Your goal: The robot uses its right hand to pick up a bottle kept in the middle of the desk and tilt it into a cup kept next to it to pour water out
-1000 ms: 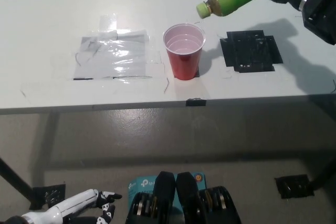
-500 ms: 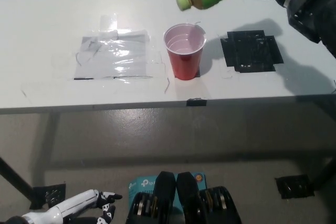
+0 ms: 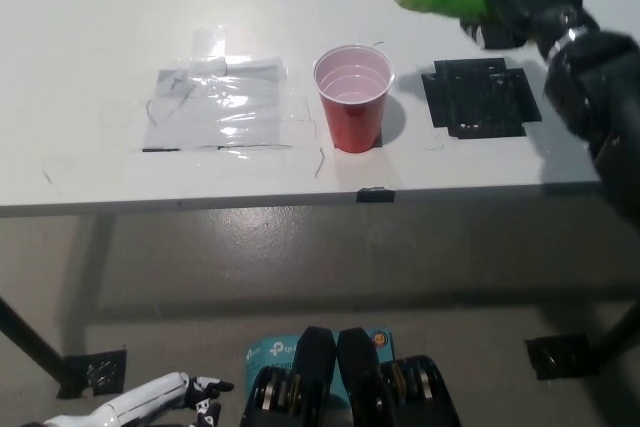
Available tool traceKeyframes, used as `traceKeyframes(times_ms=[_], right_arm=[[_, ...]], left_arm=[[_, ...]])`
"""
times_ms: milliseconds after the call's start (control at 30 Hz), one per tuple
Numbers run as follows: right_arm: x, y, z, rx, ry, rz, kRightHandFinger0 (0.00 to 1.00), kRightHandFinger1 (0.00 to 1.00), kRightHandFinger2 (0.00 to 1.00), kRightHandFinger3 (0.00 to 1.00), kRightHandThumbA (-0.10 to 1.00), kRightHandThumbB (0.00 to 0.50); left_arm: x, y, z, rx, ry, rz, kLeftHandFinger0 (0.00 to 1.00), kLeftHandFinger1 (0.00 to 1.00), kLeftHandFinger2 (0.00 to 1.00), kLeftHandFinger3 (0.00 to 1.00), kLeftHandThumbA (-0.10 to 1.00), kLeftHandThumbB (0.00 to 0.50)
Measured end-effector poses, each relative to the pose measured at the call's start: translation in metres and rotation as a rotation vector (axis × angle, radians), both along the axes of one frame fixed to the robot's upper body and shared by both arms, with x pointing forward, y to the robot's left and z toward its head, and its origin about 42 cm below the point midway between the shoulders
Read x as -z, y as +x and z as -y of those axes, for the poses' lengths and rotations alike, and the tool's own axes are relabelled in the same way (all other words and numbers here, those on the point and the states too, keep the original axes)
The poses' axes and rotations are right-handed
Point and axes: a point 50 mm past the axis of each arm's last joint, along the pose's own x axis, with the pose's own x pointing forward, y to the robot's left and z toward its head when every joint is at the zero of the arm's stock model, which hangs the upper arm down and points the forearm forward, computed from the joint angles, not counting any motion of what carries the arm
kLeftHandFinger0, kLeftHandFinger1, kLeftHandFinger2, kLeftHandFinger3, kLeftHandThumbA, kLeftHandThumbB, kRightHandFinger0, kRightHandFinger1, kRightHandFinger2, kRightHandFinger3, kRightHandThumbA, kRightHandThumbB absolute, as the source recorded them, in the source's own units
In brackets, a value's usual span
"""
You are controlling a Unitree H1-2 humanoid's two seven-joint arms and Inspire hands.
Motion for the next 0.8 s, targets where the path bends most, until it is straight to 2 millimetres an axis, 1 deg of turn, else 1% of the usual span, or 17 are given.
traceKeyframes(times_ms=[33,100,133,200,233,267,333,400,433,533,567,600,633,667,700,767,800], right_arm=[[0.004,-0.001,0.0,0.009,0.029,-0.017,0.0,0.0,0.0,0.09,-0.1,0.144],[0.013,-0.002,0.001,0.026,0.109,-0.056,0.0,0.0,0.0,0.08,-0.1,0.141],[0.02,-0.004,0.0,0.038,0.171,-0.087,0.0,0.0,0.0,0.08,-0.1,0.158],[0.031,-0.006,-0.002,0.055,0.273,-0.125,0.0,0.0,0.0,0.08,-0.1,0.165],[0.036,-0.007,-0.002,0.065,0.327,-0.145,0.0,0.0,0.0,0.11,-0.1,0.126],[0.041,-0.008,-0.004,0.072,0.377,-0.162,0.0,0.0,0.0,0.11,-0.1,0.102],[0.051,-0.011,-0.006,0.085,0.479,-0.195,0.0,0.0,0.0,0.13,-0.1,0.076],[0.061,-0.014,-0.009,0.091,0.567,-0.224,0.0,0.0,0.0,0.16,-0.1,0.078],[0.065,-0.015,-0.011,0.093,0.606,-0.239,0.0,0.0,0.0,0.17,-0.1,0.124],[0.078,-0.019,-0.018,0.093,0.727,-0.284,0.0,0.0,0.0,0.15,-0.1,0.138],[0.083,-0.02,-0.021,0.092,0.777,-0.3,0.0,0.0,0.0,0.15,-0.1,0.128],[0.087,-0.022,-0.023,0.092,0.82,-0.314,0.0,0.0,0.0,0.13,-0.1,0.097],[0.09,-0.023,-0.025,0.093,0.857,-0.326,0.0,0.0,0.0,0.13,-0.1,0.084],[0.093,-0.024,-0.027,0.093,0.894,-0.336,0.0,0.0,0.0,0.12,-0.1,0.08],[0.095,-0.024,-0.028,0.092,0.929,-0.341,0.0,0.0,0.0,0.11,-0.1,0.087],[0.098,-0.025,-0.031,0.087,1.003,-0.352,0.0,0.0,0.0,0.1,-0.1,0.091],[0.099,-0.026,-0.032,0.084,1.026,-0.355,0.0,0.0,0.0,0.09,-0.1,0.084]], left_arm=[[0.0,0.0,0.0,0.0,0.0,0.0,1.0,1.0,1.0,1.0,1.0,0.437],[0.0,0.0,0.0,0.0,0.0,-0.001,1.0,1.0,1.0,1.0,1.0,0.43],[0.001,0.0,0.0,0.001,0.0,-0.002,1.0,1.0,1.0,1.0,1.0,0.436],[0.001,-0.001,0.0,0.001,0.0,-0.002,1.0,1.0,1.0,1.0,1.0,0.438],[0.001,-0.001,0.0,0.001,0.0,-0.003,1.0,1.0,1.0,1.0,1.0,0.44],[0.001,-0.001,0.0,0.001,0.0,-0.003,1.0,1.0,1.0,1.0,1.0,0.443],[0.001,-0.001,0.0,0.001,0.0,-0.004,1.0,1.0,1.0,1.0,1.0,0.429],[0.002,-0.001,0.0,0.0,0.0,-0.005,1.0,1.0,1.0,1.0,1.0,0.435],[0.002,-0.002,0.0,0.0,0.0,-0.006,1.0,1.0,1.0,1.0,1.0,0.422],[0.002,-0.002,0.0,0.0,-0.001,-0.008,1.0,1.0,1.0,1.0,1.0,0.427],[0.003,-0.002,0.001,0.0,-0.002,-0.008,1.0,1.0,1.0,1.0,0.99,0.418],[0.003,-0.003,0.001,0.0,-0.002,-0.009,1.0,1.0,1.0,1.0,1.0,0.419],[0.003,-0.003,0.001,0.0,-0.003,-0.01,1.0,1.0,1.0,1.0,1.0,0.418],[0.003,-0.003,0.001,0.0,-0.003,-0.01,1.0,1.0,1.0,1.0,1.0,0.429],[0.003,-0.003,0.001,-0.001,-0.003,-0.011,1.0,1.0,1.0,1.0,1.0,0.43],[0.003,-0.003,0.001,0.0,-0.003,-0.011,1.0,1.0,1.0,1.0,1.0,0.42],[0.004,-0.003,0.001,0.0,-0.003,-0.011,1.0,1.0,1.0,1.0,1.0,0.42]])
